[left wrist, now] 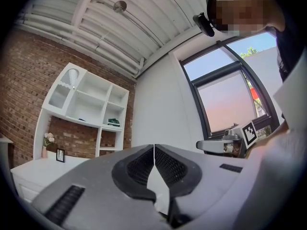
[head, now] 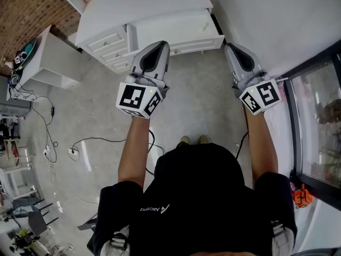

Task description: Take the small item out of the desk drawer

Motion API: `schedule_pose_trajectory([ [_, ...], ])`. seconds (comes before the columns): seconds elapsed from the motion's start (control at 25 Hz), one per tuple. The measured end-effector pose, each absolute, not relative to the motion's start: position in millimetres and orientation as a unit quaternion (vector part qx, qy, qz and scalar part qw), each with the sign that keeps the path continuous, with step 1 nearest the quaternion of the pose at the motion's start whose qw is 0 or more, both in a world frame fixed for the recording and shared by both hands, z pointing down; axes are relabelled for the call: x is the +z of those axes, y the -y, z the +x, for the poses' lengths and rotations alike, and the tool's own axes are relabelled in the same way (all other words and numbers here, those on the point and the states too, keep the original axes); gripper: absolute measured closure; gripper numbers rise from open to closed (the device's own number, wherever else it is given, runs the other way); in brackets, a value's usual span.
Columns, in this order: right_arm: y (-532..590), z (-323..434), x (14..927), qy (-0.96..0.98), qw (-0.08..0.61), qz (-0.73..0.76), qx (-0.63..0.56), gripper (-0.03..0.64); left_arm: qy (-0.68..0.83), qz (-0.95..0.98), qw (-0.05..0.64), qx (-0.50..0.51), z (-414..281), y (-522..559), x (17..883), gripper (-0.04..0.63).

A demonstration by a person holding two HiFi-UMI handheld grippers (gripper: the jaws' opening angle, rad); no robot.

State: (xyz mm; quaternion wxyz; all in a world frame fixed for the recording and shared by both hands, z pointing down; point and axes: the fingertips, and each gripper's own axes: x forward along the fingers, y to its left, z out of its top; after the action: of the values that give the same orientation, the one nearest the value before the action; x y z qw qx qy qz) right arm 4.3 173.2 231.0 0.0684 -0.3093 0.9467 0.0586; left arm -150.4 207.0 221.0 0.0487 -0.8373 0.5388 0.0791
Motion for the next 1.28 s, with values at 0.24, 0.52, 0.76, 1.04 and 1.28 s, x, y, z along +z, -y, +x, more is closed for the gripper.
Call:
schedule_pose_trajectory([
  [0.24, -168.0, -15.2, 237.2, -0.943, 0.058, -0.321, 0.064, 0.617, -0.53, -0.843, 0.048, 0.073, -170.5, -188.7, 225.3, 0.554],
  [0.52, -126.1, -26.8, 243.3, -0.936, 0.041, -0.345, 0.062, 0.617, -0.526, -0.848, 0.028, 0.048, -186.7, -139.8, 242.3, 0.468],
  [0.76, -75.1, -22.2, 258.9, -0.934, 0.034, -0.351, 0.063, 0.617, -0.538, -0.843, 0.014, 0.021, -191.7, -88.2, 269.8, 0.434],
  [1.04, 10.7, -21.5, 278.5, -0.938, 0.021, -0.337, 0.074, 0.617, -0.554, -0.832, -0.007, -0.016, -192.8, -4.3, 303.4, 0.423],
  [1.28, 113.8, -6.8, 299.8, -0.944, 0.005, -0.322, 0.072, 0.617, -0.556, -0.827, -0.038, -0.072, -170.9, 98.3, 345.5, 0.419],
])
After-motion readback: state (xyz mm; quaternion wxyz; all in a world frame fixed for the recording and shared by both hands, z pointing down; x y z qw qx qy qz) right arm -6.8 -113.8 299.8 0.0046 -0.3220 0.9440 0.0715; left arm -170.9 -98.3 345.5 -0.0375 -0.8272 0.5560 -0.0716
